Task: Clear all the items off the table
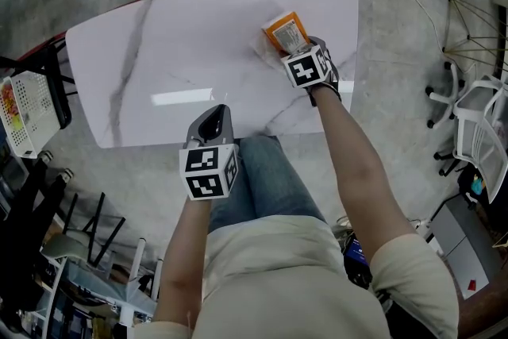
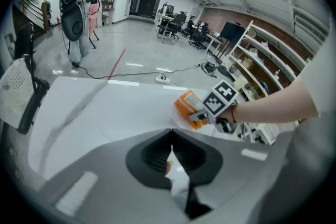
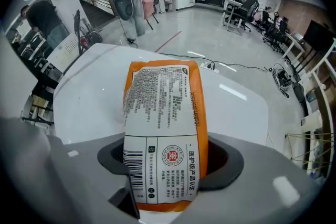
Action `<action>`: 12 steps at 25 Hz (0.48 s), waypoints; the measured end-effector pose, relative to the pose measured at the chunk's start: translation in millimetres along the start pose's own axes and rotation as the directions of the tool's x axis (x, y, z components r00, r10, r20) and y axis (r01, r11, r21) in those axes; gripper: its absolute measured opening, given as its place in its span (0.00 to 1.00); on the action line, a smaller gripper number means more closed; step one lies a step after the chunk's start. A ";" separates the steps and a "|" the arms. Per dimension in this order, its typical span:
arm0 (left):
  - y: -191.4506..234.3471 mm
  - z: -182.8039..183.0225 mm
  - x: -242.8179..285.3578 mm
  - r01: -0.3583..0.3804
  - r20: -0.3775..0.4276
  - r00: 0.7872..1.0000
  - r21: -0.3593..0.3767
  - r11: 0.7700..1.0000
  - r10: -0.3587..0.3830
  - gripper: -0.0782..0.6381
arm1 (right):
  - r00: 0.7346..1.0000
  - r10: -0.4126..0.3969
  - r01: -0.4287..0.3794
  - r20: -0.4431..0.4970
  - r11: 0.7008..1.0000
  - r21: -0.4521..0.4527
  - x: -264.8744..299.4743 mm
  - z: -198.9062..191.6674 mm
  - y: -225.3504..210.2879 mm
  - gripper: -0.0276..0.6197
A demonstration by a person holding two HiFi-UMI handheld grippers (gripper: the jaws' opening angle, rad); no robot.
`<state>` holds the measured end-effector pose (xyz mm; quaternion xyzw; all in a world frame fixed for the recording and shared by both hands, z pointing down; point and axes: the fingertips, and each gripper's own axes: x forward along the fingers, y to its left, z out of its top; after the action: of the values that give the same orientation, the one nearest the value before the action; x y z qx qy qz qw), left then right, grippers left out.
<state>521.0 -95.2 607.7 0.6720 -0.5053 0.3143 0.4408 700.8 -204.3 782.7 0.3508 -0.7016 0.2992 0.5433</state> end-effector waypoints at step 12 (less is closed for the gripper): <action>3.1 -1.4 -35.7 -0.013 0.060 0.998 0.023 1.000 0.011 0.12 | 0.998 -0.034 0.032 0.047 0.999 0.036 -50.4 -4.6 12.6 0.55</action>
<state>507.6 -80.0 578.1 0.6831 -0.5186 0.3023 0.4159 701.3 -185.0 734.3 0.3788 -0.7030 0.2943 0.5251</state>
